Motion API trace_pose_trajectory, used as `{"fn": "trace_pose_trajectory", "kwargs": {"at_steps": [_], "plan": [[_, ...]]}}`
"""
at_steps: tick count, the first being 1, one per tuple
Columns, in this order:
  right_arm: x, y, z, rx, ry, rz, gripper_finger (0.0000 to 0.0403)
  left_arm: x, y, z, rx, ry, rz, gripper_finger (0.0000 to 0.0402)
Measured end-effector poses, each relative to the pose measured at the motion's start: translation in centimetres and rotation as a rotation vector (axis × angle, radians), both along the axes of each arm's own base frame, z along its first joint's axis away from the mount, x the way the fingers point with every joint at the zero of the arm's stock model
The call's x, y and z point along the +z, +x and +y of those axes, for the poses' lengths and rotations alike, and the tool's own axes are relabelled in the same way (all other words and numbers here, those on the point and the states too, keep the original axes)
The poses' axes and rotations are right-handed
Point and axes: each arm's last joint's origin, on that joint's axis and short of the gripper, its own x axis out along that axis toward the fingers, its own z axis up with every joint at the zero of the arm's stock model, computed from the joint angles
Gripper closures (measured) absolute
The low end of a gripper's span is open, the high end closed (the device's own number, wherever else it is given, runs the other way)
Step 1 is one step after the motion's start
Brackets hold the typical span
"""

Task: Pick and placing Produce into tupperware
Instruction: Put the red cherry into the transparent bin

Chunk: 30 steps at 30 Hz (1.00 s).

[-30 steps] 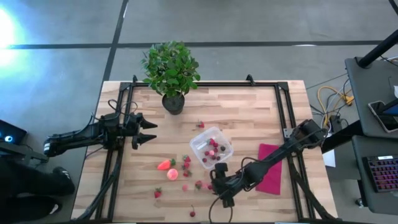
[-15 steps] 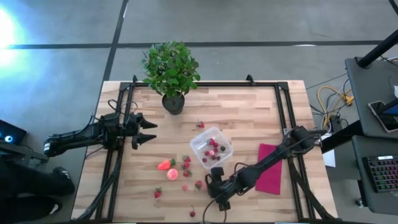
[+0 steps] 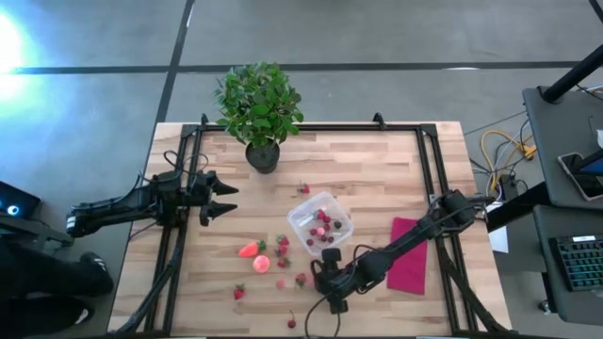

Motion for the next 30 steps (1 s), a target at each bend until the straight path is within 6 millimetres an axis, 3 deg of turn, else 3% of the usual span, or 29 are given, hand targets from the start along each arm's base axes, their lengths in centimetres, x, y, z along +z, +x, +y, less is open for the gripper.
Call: {"fn": "trace_pose_trajectory", "kwargs": {"at_steps": [13, 16, 20, 25, 28, 30], "plan": [[0.6, 0.3, -0.2, -0.014, -0.017, 0.029, 0.03, 0.0, 0.0, 0.0, 0.0, 0.0, 0.0, 0.0109], [2.1, 0.5, -0.3, -0.083, -0.063, 0.027, 0.031, 0.0, 0.0, 0.0, 0.0, 0.0, 0.0, 0.0109], [6.3, 0.6, -1.0, -0.205, -0.139, -0.07, 0.0313, 0.0, 0.0, 0.0, 0.0, 0.0, 0.0, 0.0109], [11.0, 0.2, -4.9, -0.424, -0.195, -0.171, 0.0297, 0.0, 0.0, 0.0, 0.0, 0.0, 0.0, 0.0109], [11.5, 0.0, -8.6, -0.585, -0.106, -0.119, 0.0287, 0.0, 0.0, 0.0, 0.0, 0.0, 0.0, 0.0109], [10.8, 0.3, -10.7, -0.626, -0.022, -0.048, 0.028, 0.0, 0.0, 0.0, 0.0, 0.0, 0.0, 0.0109]]}}
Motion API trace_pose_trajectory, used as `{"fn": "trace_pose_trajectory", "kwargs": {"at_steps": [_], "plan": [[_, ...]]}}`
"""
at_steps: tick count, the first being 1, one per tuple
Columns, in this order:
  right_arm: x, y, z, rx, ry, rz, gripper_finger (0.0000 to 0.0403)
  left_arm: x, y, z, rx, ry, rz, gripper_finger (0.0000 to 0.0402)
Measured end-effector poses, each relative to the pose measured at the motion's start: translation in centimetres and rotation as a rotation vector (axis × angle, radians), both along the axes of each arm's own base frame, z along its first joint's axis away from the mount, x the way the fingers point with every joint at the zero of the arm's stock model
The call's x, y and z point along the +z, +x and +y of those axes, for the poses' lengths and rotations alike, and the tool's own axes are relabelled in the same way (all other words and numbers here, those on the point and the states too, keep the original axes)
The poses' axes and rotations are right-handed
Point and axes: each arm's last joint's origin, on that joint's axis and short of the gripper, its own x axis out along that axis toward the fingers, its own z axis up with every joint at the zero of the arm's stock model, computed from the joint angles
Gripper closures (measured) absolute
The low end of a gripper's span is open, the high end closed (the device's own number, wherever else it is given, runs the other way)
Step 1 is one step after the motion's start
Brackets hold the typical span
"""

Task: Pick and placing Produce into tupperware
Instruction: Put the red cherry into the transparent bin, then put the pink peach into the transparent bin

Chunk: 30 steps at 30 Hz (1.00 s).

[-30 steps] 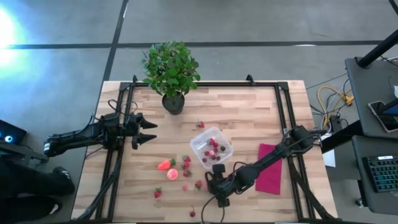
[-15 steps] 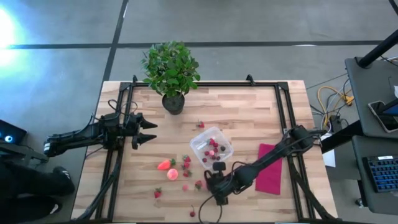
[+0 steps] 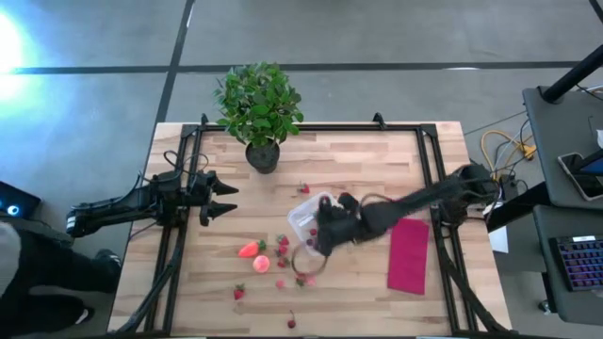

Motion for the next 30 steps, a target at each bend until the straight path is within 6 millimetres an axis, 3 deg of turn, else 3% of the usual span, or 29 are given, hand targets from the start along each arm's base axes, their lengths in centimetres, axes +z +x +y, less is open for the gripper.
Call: {"fn": "trace_pose_trajectory", "kwargs": {"at_steps": [4, 9, 14, 18, 22, 30], "plan": [[-1.7, 0.5, -2.4, 0.024, 0.167, 0.085, 0.0256, 0.0, 0.0, 0.0, 0.0, 0.0, 0.0, 0.0109], [-1.7, 0.4, -2.8, 0.038, 0.18, 0.098, 0.0216, 0.0, 0.0, 0.0, 0.0, 0.0, -0.001, 0.0109], [1.2, 0.4, 1.1, 0.372, 0.065, 0.022, 0.0191, 0.0, 0.0, 0.0, 0.0, 0.0, 0.0, 0.0109], [1.3, 0.1, 4.7, 0.614, -0.077, 0.023, 0.0189, 0.0, 0.0, 0.0, 0.0, 0.0, 0.0, 0.0109], [0.6, 0.4, 6.2, 0.593, -0.04, 0.01, 0.0188, 0.0, 0.0, 0.0, 0.0, 0.0, 0.0, 0.0109], [-3.1, 1.3, 7.6, 0.568, 0.065, 0.101, 0.0188, 0.0, 0.0, 0.0, 0.0, 0.0, -0.001, 0.0109]]}}
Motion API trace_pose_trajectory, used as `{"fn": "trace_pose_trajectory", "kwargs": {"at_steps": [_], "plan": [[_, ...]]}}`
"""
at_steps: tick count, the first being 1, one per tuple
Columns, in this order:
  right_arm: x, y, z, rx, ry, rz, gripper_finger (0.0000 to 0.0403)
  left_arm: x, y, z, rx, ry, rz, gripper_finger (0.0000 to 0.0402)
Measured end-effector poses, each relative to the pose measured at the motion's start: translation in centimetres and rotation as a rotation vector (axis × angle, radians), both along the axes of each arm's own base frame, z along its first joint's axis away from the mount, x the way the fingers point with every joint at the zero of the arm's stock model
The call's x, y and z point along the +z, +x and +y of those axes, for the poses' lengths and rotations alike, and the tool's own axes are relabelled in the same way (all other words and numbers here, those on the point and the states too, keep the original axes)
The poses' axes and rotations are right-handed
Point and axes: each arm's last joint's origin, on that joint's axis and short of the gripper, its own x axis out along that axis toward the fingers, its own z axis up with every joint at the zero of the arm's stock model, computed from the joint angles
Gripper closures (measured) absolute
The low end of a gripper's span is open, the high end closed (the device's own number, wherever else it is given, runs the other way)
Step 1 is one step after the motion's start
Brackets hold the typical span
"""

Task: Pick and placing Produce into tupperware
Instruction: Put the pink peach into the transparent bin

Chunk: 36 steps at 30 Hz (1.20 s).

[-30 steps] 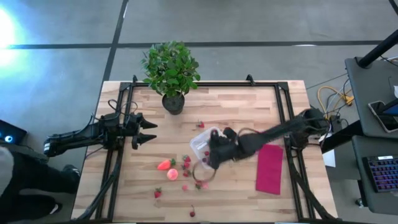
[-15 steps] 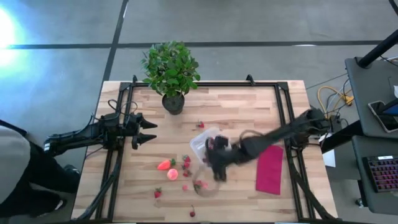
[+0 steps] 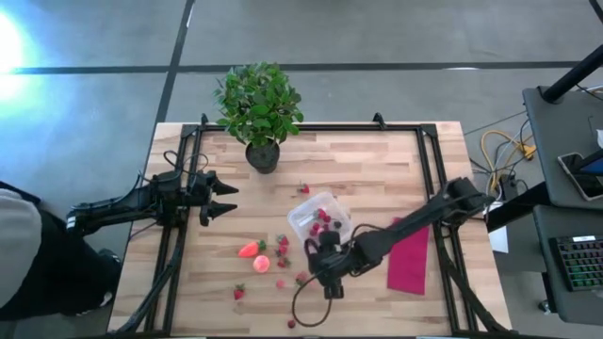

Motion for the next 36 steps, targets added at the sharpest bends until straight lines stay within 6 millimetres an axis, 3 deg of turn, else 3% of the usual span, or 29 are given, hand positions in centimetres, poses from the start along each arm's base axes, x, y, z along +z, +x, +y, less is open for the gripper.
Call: {"fn": "trace_pose_trajectory", "kwargs": {"at_steps": [11, 23, 36], "plan": [[-3.6, 1.9, 2.2, 0.07, -0.056, 0.063, 0.0188, 0.0, 0.0, 0.0, 0.0, 0.001, -0.003, 0.0109], [-4.4, 2.8, 3.6, 0.088, -0.049, 0.055, 0.0188, 0.1, 0.0, 0.0, -0.001, 0.002, -0.011, 0.0109], [-5.0, 2.9, 3.7, 0.055, -0.064, 0.05, 0.0188, 0.1, 0.0, 0.0, 0.0, 0.003, -0.014, 0.0109]]}}
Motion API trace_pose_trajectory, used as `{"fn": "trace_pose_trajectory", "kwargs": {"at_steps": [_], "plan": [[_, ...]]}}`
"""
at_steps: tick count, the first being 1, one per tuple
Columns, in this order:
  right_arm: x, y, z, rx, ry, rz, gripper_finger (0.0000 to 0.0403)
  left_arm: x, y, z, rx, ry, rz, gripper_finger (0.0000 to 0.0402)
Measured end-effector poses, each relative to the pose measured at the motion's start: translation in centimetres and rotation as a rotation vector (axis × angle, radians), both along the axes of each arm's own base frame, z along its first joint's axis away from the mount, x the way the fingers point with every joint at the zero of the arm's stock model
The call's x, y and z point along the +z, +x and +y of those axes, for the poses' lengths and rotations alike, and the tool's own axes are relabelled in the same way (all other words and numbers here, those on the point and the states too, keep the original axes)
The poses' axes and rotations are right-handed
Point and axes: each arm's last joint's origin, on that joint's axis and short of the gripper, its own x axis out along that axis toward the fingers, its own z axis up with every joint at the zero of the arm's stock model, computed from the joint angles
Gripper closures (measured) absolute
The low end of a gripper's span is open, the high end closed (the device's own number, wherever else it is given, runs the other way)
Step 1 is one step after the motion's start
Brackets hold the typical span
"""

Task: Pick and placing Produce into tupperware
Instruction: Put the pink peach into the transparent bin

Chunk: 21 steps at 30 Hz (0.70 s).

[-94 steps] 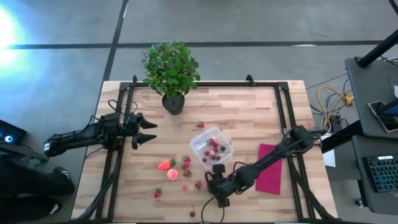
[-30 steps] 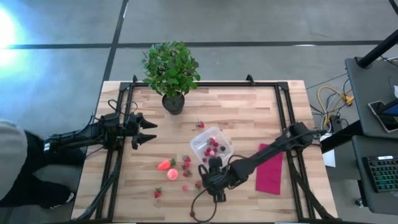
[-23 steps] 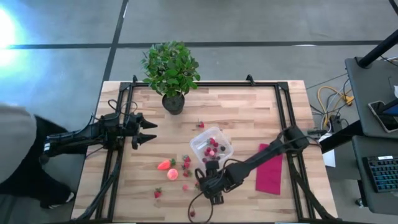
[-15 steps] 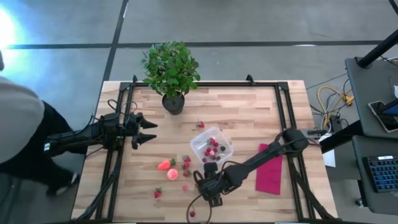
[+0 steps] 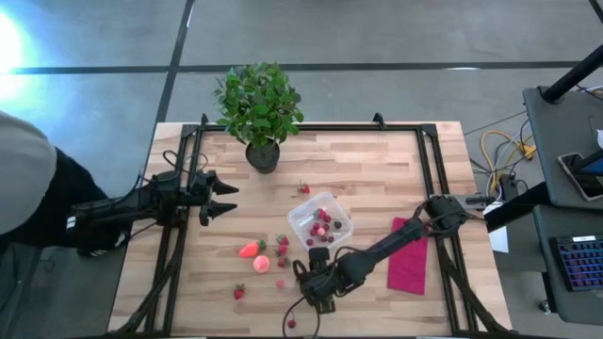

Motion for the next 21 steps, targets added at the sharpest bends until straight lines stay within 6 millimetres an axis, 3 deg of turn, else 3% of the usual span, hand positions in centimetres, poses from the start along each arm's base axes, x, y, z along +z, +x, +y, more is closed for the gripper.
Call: {"fn": "trace_pose_trajectory", "kwargs": {"at_steps": [13, 21], "plan": [[-1.2, 0.2, 0.1, -0.005, -0.034, -0.002, 0.0193, 0.0, 0.0, 0.0, 0.0, 0.0, 0.001, 0.0109], [-1.2, 0.2, 0.1, -0.008, -0.038, -0.002, 0.0255, 0.0, 0.0, 0.0, 0.0, 0.0, 0.001, 0.0109]]}}
